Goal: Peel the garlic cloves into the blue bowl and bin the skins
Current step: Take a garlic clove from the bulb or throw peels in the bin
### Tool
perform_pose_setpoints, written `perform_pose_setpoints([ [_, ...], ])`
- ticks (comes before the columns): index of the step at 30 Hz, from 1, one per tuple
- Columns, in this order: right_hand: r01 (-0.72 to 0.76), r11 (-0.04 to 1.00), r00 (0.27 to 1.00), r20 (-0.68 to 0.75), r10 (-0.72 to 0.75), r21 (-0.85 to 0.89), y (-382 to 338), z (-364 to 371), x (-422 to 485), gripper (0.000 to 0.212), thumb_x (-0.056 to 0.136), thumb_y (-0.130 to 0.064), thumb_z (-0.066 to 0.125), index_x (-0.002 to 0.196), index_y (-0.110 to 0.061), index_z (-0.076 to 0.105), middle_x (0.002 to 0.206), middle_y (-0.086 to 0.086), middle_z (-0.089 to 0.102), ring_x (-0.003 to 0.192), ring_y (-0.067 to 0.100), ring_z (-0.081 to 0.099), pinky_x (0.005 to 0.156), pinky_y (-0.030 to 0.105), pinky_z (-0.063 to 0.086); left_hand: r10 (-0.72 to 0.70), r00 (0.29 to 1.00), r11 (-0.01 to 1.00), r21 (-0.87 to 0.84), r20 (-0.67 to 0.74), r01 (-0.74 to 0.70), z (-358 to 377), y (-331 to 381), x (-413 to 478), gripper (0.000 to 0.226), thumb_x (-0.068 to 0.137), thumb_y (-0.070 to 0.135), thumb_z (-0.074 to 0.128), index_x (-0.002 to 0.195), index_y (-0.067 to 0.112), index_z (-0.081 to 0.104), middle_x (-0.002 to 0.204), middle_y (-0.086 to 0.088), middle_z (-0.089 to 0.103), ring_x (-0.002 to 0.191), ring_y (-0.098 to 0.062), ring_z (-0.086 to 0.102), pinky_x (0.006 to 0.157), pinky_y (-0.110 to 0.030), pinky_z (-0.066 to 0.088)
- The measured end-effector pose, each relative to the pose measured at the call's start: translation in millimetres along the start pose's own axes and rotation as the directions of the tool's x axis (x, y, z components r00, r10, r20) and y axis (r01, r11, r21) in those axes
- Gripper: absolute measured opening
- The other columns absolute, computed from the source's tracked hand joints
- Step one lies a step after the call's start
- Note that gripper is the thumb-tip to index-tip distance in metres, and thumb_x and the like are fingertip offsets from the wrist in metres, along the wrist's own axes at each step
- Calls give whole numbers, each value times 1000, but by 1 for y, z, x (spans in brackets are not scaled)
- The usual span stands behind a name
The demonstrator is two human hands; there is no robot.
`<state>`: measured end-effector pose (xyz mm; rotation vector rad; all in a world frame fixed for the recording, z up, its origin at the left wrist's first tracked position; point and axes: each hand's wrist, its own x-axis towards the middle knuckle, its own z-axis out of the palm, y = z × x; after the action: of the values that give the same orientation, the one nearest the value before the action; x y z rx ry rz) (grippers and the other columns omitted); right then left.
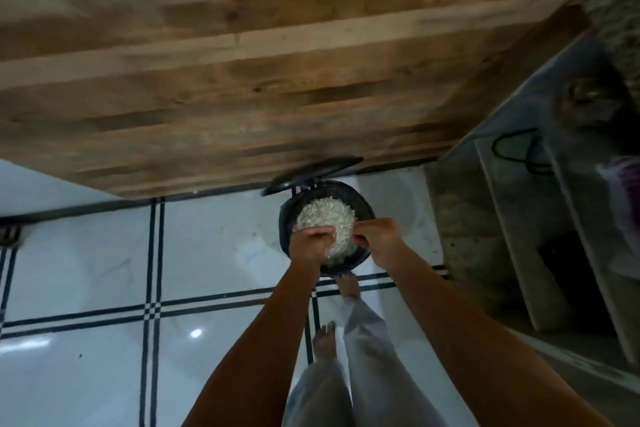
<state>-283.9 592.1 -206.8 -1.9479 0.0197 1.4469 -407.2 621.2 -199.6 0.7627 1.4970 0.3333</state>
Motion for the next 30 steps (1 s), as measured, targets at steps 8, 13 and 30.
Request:
perform_pose_setpoints([
  [8,-1,1000,1000,13,1,12,41,37,100,26,92,-1,46,71,-17,49,71,1,50,63,12,50,65,26,46,-243,969,969,-53,-48,241,23,-50,105,16,96,14,46,85,16,57,79,-3,53,73,-18,48,71,-30,40],
  [13,117,990,993,-28,-115,83,36,24,62,26,89,3,52,70,-14,56,65,1,50,59,14,45,55,21,40,-200,980,979,-32,2,200,17,-28,71,13,96,12,47,89,15,57,79,1,56,70,-13,53,62,-24,40],
  [30,670,387,732,-650,-203,633,60,-259,-275,7,90,0,57,89,2,64,73,10,63,63,16,61,58,20,55,241,650,918,48,720,-394,212,32,-280,13,97,12,46,98,14,58,81,0,61,69,-10,57,58,-17,46],
])
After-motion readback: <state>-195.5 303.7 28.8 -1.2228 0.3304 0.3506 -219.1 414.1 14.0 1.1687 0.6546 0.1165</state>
